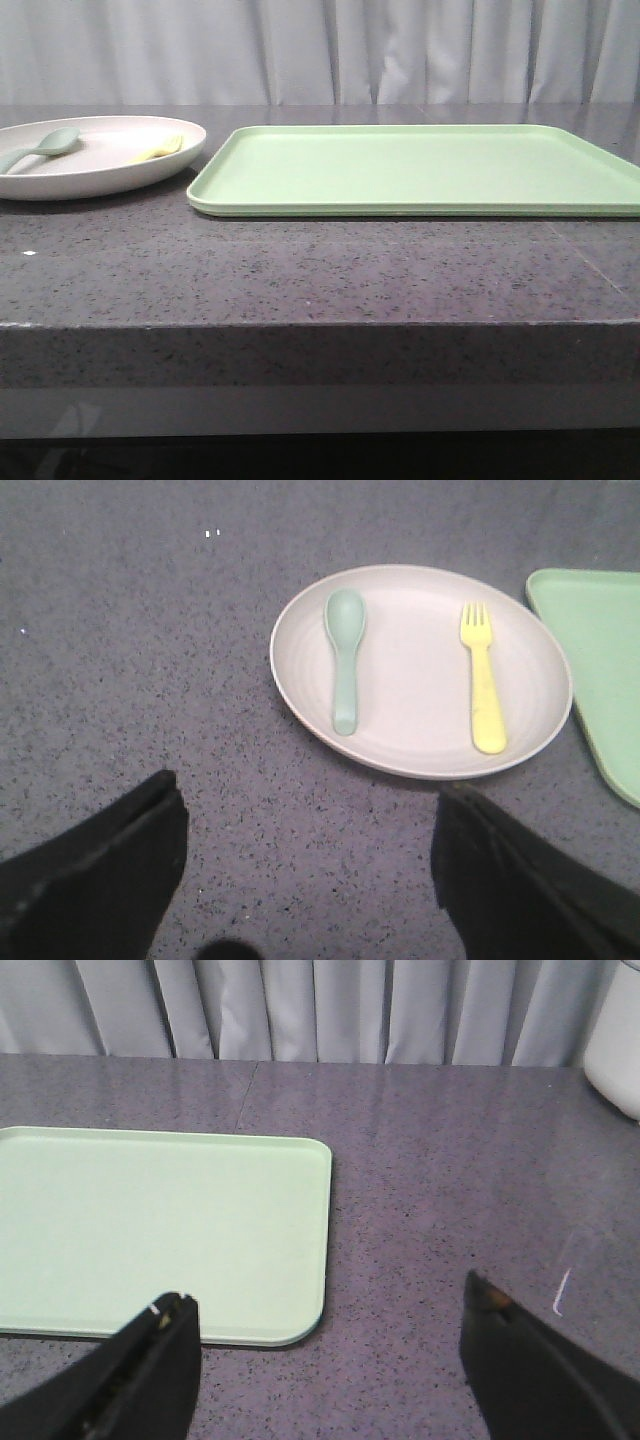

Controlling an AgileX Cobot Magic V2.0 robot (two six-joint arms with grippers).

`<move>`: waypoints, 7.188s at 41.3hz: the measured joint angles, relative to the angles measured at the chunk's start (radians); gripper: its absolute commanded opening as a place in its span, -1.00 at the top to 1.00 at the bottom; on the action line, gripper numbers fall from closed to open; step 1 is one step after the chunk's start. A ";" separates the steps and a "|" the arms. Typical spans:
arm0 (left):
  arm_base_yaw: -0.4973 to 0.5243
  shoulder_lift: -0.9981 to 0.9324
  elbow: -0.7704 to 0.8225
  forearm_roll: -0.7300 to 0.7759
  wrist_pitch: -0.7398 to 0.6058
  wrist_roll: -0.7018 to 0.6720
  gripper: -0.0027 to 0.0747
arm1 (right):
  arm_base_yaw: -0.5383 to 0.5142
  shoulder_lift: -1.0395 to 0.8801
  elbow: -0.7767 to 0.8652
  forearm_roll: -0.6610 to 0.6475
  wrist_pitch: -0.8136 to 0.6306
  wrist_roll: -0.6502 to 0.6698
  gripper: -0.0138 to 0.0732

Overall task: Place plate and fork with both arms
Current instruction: 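Grasp the rim of the cream plate with the left gripper, then lift the plate and lower it onto the green tray, left gripper, then open the left gripper and withdraw it from the plate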

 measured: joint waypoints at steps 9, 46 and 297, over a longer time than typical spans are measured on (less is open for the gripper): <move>0.000 0.212 -0.082 0.000 0.119 0.000 -0.35 | 0.000 0.000 0.000 0.000 0.000 0.000 -0.61; 0.329 0.957 -0.494 -0.734 0.161 0.512 -0.34 | 0.000 0.000 0.000 0.000 0.000 0.000 -0.61; -0.320 -0.065 0.017 -0.149 0.135 0.197 0.07 | 0.275 0.907 -0.715 0.183 0.387 -0.264 -0.11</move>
